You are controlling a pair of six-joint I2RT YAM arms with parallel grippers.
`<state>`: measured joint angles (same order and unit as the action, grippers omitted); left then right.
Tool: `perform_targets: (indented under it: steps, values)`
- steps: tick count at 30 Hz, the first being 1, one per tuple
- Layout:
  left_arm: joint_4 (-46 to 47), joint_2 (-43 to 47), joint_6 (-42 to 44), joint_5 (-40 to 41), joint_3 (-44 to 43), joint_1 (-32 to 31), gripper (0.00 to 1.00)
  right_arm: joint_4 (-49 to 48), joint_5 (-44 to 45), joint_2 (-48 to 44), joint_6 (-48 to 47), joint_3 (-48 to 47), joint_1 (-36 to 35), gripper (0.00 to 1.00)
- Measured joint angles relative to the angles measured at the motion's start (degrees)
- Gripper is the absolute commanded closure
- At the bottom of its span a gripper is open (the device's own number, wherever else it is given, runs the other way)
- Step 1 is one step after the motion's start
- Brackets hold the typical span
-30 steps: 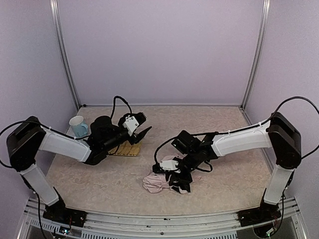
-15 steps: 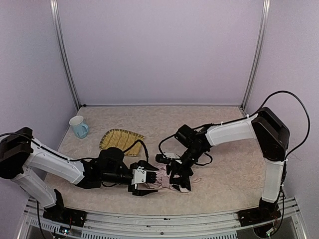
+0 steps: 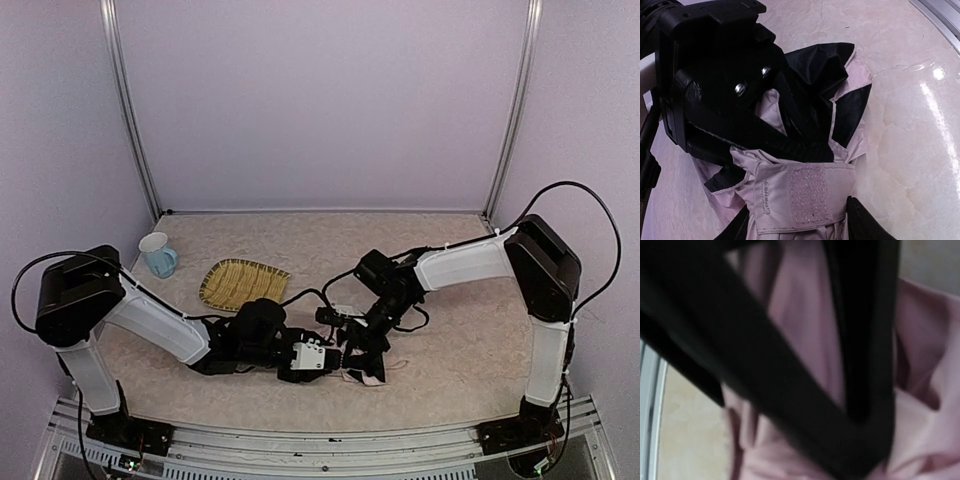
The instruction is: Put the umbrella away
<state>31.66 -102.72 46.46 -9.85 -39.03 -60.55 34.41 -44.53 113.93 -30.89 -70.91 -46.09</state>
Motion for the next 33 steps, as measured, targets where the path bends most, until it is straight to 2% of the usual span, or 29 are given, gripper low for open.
perform_targets:
  steps: [3, 6, 8, 10, 13, 16, 21, 22, 23, 26, 28, 31, 33]
  values:
    - [-1.7, -0.5, 0.1, 0.0, -1.3, 0.0, 0.63, -0.7, 1.3, -1.1, 0.0, 0.9, 0.0, 0.60]
    - [-6.1, -2.0, 0.0, 0.0, -4.6, 0.4, 0.72, -1.4, 3.1, -2.4, 0.3, 2.3, 0.0, 0.51]
    - [-9.7, -3.4, -0.3, -0.5, -7.5, 1.0, 0.77, -1.7, 5.2, -4.0, 1.1, 3.2, 0.1, 0.40]
    - [-13.4, -4.7, -0.8, -0.7, -10.2, 1.8, 0.80, -2.6, 7.3, -5.9, 2.5, 4.4, 0.1, 0.15]
    - [-18.9, -6.7, -1.2, -1.8, -13.8, 3.1, 0.84, -4.5, 10.4, -9.7, 4.7, 6.8, 0.2, 0.11]
    - [-22.7, -7.4, -1.7, -3.6, -16.2, 3.9, 0.86, -6.3, 13.9, -14.6, 6.3, 9.2, 0.2, 0.10]
    - [-27.8, -8.8, -3.2, -7.8, -19.5, 5.3, 0.94, -9.9, 21.3, -24.8, 8.9, 14.9, 0.2, 0.10]
    - [-28.7, -9.0, -3.5, -8.4, -20.0, 5.5, 0.94, -10.3, 22.2, -26.7, 9.1, 16.0, 0.2, 0.03]
    - [-29.6, -9.4, -3.8, -9.1, -20.7, 5.6, 0.95, -11.2, 23.5, -29.2, 9.4, 17.5, 0.2, 0.00]
    - [-32.8, -10.2, -4.5, -10.8, -22.8, 6.1, 0.98, -14.1, 27.1, -36.0, 9.5, 21.7, -0.2, 0.00]
    - [-35.2, -11.0, -5.0, -12.0, -24.5, 6.5, 0.99, -17.6, 30.9, -40.8, 8.4, 25.1, -2.6, 0.00]
    - [-39.3, -12.1, -5.5, -13.8, -27.4, 7.1, 1.00, -24.5, 36.9, -46.2, 4.6, 31.1, -10.7, 0.00]
    - [-41.9, -13.1, -5.9, -15.0, -29.5, 7.4, 1.00, -26.9, 39.4, -46.6, 2.3, 33.1, -15.0, 0.00]
